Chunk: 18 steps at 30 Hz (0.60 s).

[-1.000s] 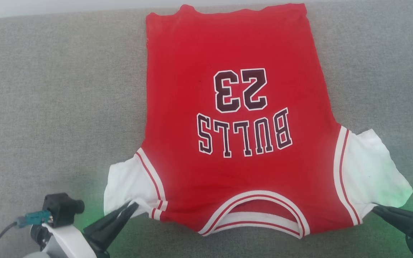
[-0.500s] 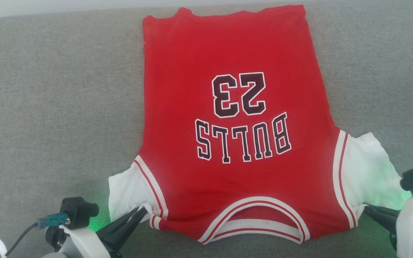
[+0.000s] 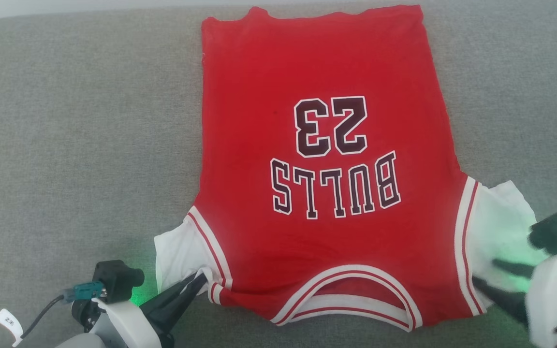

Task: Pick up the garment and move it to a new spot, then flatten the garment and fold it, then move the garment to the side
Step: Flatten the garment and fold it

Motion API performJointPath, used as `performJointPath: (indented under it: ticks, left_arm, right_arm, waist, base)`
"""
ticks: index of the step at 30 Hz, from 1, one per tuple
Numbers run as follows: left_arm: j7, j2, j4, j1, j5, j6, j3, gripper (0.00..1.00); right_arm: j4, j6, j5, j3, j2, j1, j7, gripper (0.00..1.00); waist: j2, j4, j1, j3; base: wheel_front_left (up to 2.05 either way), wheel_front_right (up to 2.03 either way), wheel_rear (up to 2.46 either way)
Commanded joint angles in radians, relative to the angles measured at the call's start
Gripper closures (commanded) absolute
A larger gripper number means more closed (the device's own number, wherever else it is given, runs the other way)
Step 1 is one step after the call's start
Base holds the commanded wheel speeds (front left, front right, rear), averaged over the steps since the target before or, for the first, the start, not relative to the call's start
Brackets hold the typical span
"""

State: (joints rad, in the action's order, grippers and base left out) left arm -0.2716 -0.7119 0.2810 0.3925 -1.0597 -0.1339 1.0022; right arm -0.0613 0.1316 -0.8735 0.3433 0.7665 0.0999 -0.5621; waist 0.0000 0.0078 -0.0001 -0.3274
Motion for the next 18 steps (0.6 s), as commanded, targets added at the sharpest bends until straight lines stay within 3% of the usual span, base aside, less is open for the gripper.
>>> performJointPath:
  ticks: [1,6,10,14,18]
  left_arm:
    - [0.013,0.008,0.013,-0.013,0.006,0.007,0.005,1.0]
    - [0.012,0.02,-0.026,0.007,0.047,0.006,-0.005,1.0]
    - [0.012,0.035,-0.054,0.051,0.071,0.005,0.004,1.0]
    - [0.011,0.064,-0.073,0.108,0.094,0.005,0.024,1.0]
    - [0.012,0.102,-0.081,0.163,0.101,0.005,0.047,1.0]
  right_arm:
    - [-0.026,-0.002,-0.016,-0.032,0.016,-0.009,-0.019,0.0]
    - [-0.208,-0.001,-0.085,-0.207,0.077,0.021,-0.17,0.0]
    - [-0.232,-0.001,-0.102,-0.299,0.075,0.178,-0.288,0.0]
    - [-0.123,-0.001,-0.005,-0.303,0.017,0.443,-0.362,0.0]
    - [0.079,-0.001,0.133,-0.254,-0.071,0.722,-0.429,0.0]
  waist:
    - [0.0,0.004,0.0001,0.0]
    - [0.0,0.028,0.0001,-0.03]
    - [0.0,0.066,0.0001,-0.083]
    - [0.0,0.123,0.0001,-0.148]
    - [0.0,0.186,0.0001,-0.213]
  base:
    - [0.0,0.0,0.0]
    - [0.0,0.0,0.0]
    - [0.0,0.0,0.0]
    - [0.0,0.0,0.0]
    - [0.0,0.0,0.0]
